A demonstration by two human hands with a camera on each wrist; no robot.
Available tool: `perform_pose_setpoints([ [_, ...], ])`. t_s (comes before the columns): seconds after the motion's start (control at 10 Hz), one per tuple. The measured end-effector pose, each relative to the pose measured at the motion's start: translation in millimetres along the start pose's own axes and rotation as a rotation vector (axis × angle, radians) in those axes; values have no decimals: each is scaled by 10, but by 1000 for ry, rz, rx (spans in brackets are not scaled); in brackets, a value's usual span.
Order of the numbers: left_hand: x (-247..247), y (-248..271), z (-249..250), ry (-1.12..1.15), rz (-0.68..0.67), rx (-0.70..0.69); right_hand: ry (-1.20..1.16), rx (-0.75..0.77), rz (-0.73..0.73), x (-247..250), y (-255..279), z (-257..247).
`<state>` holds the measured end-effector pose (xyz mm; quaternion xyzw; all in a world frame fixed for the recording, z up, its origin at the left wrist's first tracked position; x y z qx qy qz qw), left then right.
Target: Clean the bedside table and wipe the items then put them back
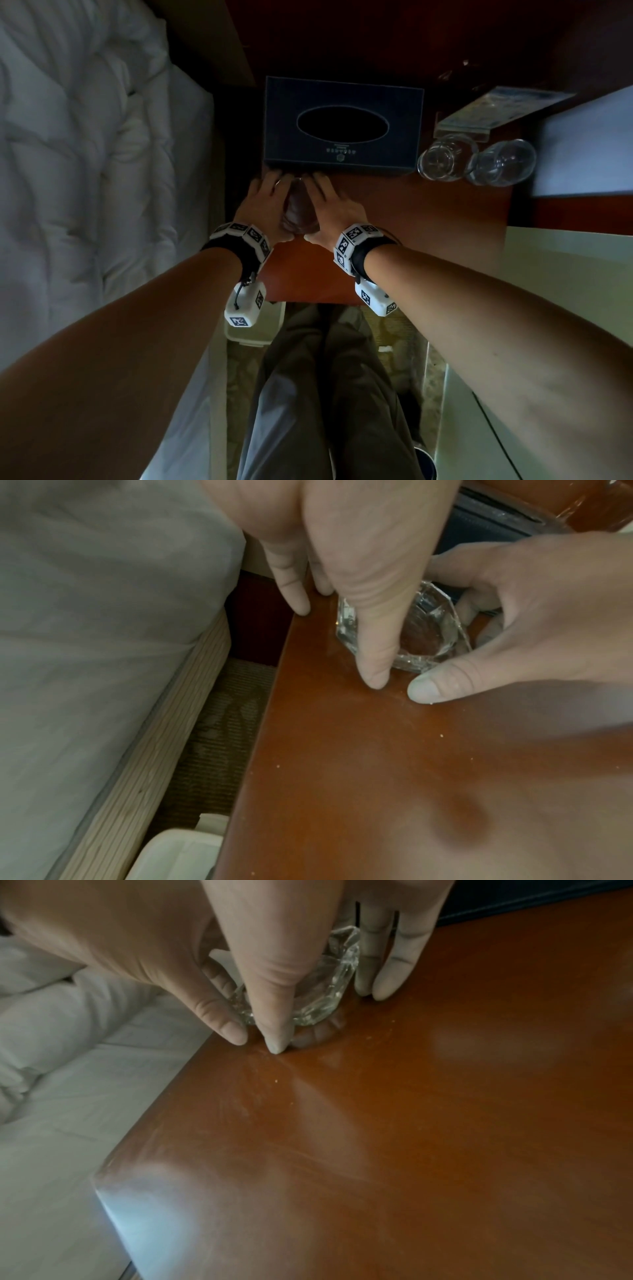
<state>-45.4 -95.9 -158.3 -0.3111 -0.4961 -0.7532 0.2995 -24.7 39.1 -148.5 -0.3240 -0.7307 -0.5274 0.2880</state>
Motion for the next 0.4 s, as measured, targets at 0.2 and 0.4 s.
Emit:
perform_pose_setpoints([
  [0.2, 49, 40, 34, -16, -30, -3, 12, -25, -20, 22, 25, -21],
  [0.4, 292, 249, 78, 2, -115, 49, -19, -75, -19, 294, 272, 33],
])
Point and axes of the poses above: each hand's wrist, its own y-axis away from the middle knuckle, its own x-axis out of the back of the hand, z = x × y, the point moved 5 cm from there along -y, towards the middle knuckle
